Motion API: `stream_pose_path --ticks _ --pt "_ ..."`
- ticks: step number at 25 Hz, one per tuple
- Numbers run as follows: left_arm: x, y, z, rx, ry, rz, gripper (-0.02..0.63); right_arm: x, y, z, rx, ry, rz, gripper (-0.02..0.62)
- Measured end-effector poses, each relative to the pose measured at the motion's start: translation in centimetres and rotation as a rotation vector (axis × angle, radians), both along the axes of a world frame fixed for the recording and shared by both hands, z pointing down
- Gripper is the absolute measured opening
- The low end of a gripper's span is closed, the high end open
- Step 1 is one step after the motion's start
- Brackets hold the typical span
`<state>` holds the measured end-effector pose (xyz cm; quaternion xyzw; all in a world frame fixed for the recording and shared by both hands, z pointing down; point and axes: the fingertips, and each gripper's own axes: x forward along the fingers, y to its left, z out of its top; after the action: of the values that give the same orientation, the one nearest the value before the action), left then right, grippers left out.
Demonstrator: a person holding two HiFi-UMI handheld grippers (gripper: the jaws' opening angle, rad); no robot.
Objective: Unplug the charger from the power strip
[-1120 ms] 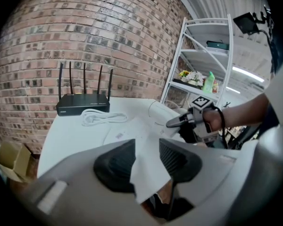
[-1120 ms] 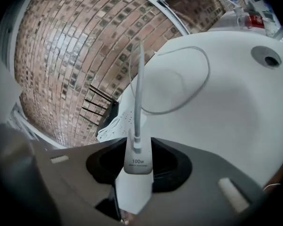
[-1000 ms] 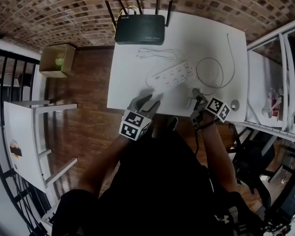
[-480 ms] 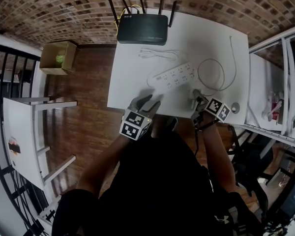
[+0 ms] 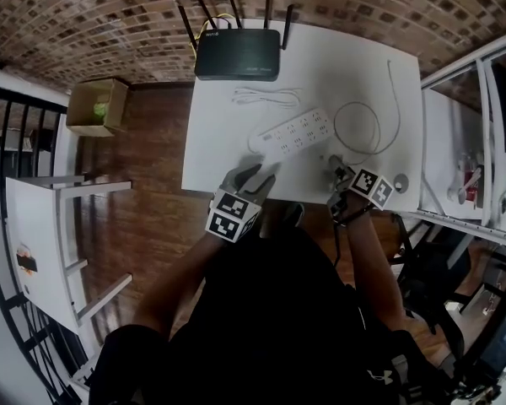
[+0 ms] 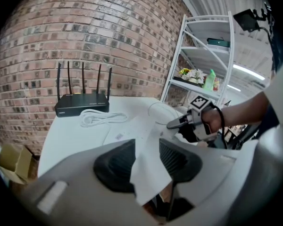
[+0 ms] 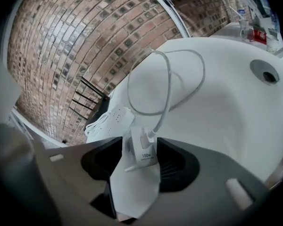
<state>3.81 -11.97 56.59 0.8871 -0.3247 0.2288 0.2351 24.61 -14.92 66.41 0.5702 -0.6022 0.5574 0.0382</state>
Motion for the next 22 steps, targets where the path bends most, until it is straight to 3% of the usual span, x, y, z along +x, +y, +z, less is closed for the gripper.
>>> stream_pose_path --ticks 13,22 --pt "1.0 -0.2 -0.3 -0.012 0.010 0.049 0.158 1.6 1.2 -0.5 0.005 0.009 0.066 0.229" --pt "1.3 -0.7 -1.2 0.022 0.044 0.085 0.160 1.7 1.5 -2.6 0.043 0.034 0.091 0.224"
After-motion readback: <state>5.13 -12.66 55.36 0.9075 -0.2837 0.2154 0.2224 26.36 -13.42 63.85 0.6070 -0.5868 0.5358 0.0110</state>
